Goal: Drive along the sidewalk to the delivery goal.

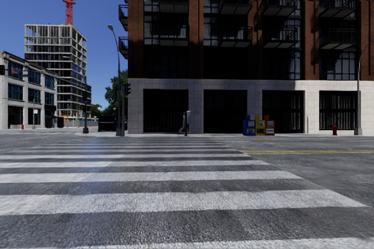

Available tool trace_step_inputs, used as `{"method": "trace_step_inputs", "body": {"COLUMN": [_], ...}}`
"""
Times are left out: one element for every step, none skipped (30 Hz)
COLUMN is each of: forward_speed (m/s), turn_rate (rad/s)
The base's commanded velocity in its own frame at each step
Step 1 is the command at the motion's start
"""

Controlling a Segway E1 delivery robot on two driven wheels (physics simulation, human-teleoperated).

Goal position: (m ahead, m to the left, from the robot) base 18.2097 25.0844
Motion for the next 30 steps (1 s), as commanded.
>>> {"method": "trace_step_inputs", "body": {"forward_speed": [1.47, 1.48, 1.49, 1.50, 1.52, 1.53, 1.53, 1.53, 1.53, 1.53, 1.53, 1.54, 1.54, 1.54, 1.54, 1.54, 1.54, 1.54, 1.54, 1.54, 1.54, 1.54, 1.54, 1.54, 1.54, 1.54, 1.54, 1.54, 1.54, 1.54], "turn_rate": [0.00, 0.00, 0.00, 0.00, 0.00, 0.00, 0.00, 0.00, 0.00, 0.00, 0.00, 0.00, 0.00, 0.00, 0.00, 0.00, 0.00, 0.00, 0.00, 0.00, 0.00, 0.00, 0.00, 0.00, 0.00, 0.00, 0.00, 0.00, 0.00, 0.00]}}
